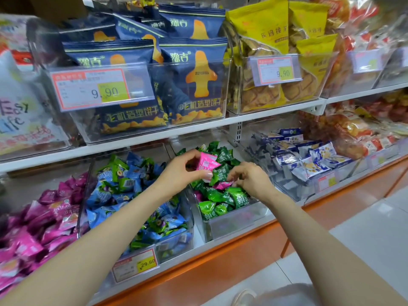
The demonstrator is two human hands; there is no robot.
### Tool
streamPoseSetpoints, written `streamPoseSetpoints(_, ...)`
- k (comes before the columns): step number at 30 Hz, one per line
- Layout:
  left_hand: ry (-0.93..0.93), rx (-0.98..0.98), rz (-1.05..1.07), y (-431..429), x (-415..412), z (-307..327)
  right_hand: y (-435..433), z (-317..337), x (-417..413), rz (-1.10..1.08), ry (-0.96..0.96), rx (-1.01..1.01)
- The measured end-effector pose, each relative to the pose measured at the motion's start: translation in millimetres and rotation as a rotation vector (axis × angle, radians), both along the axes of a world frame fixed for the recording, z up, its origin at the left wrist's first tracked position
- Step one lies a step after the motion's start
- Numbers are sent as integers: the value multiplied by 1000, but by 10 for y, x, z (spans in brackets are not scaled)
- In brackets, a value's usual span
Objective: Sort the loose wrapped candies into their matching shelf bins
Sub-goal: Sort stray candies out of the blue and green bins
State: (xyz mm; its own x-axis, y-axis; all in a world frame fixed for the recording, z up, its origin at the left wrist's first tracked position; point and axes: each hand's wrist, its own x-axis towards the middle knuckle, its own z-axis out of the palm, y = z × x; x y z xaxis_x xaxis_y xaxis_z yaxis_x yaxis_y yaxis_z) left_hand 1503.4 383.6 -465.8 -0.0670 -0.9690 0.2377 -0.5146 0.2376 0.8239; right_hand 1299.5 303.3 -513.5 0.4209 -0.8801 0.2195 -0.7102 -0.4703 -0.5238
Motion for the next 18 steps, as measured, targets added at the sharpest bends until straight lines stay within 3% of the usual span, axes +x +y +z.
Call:
streamPoseSetpoints(5, -59, -74, 0, 151, 115, -30, -44, -17, 73, -42, 19, -65)
streamPoseSetpoints(10, -129, -152, -5, 450, 271, -33, 121, 408, 33, -173, -326, -180)
streamPoseSetpoints(14, -168, -201, 44, 871, 462, -70, 589, 660, 358, 83, -671, 113)
streamPoseSetpoints(18, -266, -212, 204, 1353, 860, -129, 980, 674, 1021, 310, -687, 245)
